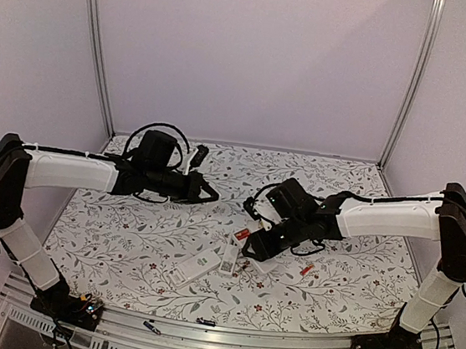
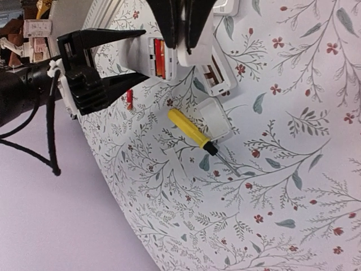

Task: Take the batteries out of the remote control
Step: Remove the battery cover from the remote control, then place the battery cover at the center of the board.

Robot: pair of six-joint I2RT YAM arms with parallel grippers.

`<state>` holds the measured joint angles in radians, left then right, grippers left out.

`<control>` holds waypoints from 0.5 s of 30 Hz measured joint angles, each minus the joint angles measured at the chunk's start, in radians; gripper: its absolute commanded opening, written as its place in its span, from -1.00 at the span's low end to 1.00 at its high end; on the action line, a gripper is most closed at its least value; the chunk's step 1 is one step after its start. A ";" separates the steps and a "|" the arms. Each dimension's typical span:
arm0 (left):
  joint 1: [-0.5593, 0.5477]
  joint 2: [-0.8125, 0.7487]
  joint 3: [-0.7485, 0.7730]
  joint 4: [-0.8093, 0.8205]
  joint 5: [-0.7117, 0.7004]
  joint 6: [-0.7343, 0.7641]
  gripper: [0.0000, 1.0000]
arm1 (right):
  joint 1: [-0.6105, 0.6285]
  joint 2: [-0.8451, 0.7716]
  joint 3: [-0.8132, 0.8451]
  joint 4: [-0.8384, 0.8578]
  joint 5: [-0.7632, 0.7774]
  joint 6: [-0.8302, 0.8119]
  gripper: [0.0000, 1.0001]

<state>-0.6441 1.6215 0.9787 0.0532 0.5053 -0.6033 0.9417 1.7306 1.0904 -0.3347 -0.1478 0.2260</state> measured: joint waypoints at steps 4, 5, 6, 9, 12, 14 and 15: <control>0.013 -0.023 0.000 -0.064 -0.134 0.059 -1.00 | 0.000 -0.003 0.000 0.003 0.005 0.003 -0.30; 0.014 -0.023 0.000 -0.076 -0.165 0.070 -1.00 | 0.000 -0.003 0.000 0.003 0.007 0.003 -0.30; 0.014 -0.022 0.000 -0.089 -0.201 0.081 -1.00 | 0.000 -0.004 0.000 0.005 0.008 0.005 -0.30; 0.014 -0.011 0.006 -0.115 -0.307 0.106 -1.00 | 0.000 -0.007 -0.002 0.006 0.008 0.008 -0.30; 0.011 0.022 0.030 -0.134 -0.404 0.126 -1.00 | 0.000 -0.008 -0.002 0.007 0.008 0.013 -0.30; 0.008 0.057 0.057 -0.146 -0.468 0.141 -1.00 | 0.000 -0.008 -0.005 0.007 0.010 0.018 -0.30; 0.006 0.073 0.069 -0.151 -0.488 0.146 -1.00 | 0.000 -0.008 -0.006 0.007 0.011 0.020 -0.30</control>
<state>-0.6376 1.6943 1.0481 -0.0982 0.0177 -0.4576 0.9413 1.7222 1.0847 -0.3279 -0.1364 0.2459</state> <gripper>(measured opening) 0.019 0.545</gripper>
